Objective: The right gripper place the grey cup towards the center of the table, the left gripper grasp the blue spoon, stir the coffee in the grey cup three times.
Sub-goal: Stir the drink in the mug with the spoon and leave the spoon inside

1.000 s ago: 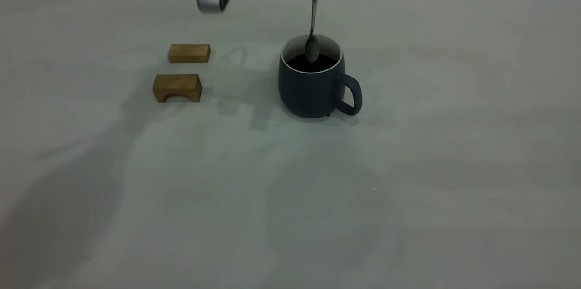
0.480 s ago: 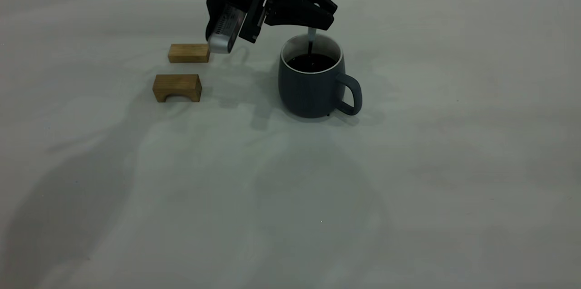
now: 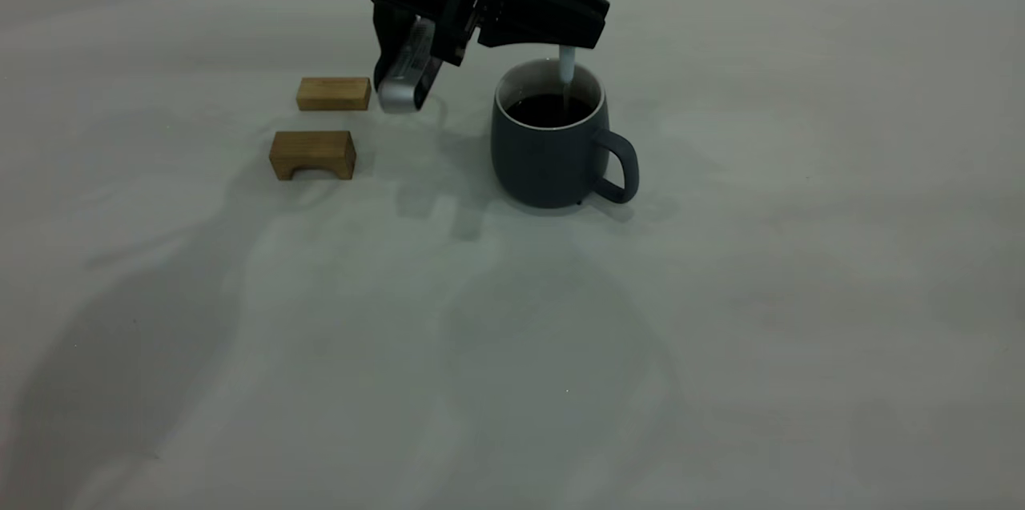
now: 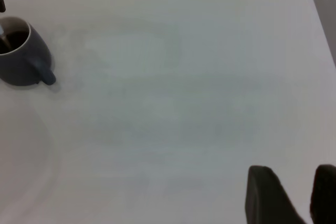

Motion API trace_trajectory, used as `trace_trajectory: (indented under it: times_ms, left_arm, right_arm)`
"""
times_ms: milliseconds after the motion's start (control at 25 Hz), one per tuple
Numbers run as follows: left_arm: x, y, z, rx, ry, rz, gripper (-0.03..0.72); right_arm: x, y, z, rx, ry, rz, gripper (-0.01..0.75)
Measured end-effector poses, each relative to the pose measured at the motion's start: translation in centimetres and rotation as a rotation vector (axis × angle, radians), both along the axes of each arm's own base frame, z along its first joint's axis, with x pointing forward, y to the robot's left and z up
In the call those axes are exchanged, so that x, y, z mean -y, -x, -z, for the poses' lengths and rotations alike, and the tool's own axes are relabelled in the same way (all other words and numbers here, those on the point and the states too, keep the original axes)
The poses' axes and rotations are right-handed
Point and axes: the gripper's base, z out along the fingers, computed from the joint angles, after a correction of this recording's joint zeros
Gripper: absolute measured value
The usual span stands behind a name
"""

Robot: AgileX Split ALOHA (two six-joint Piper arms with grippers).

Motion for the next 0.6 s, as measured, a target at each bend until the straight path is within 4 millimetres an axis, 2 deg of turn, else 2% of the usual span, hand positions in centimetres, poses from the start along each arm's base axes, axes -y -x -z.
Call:
trace_trajectory:
  times_ms: [80, 200, 440, 600]
  left_arm:
    - [-0.12, 0.13, 0.21, -0.061, -0.041, -0.006, 0.14]
    - [-0.29, -0.01, 0.54, -0.04, -0.095, -0.008, 0.115]
    - [-0.33, -0.05, 0.25, 0.226, -0.05, 0.109, 0.115]
    - [-0.11, -0.47, 0.3, 0.389, -0.004, 0.12, 0.111]
  right_arm:
    - [0.0, 0.0, 0.0, 0.0, 0.0, 0.0, 0.244]
    - [0.0, 0.0, 0.0, 0.0, 0.0, 0.0, 0.244]
    - [0.0, 0.0, 0.0, 0.0, 0.0, 0.0, 0.244]
    - [0.0, 0.0, 0.0, 0.0, 0.0, 0.0, 0.244]
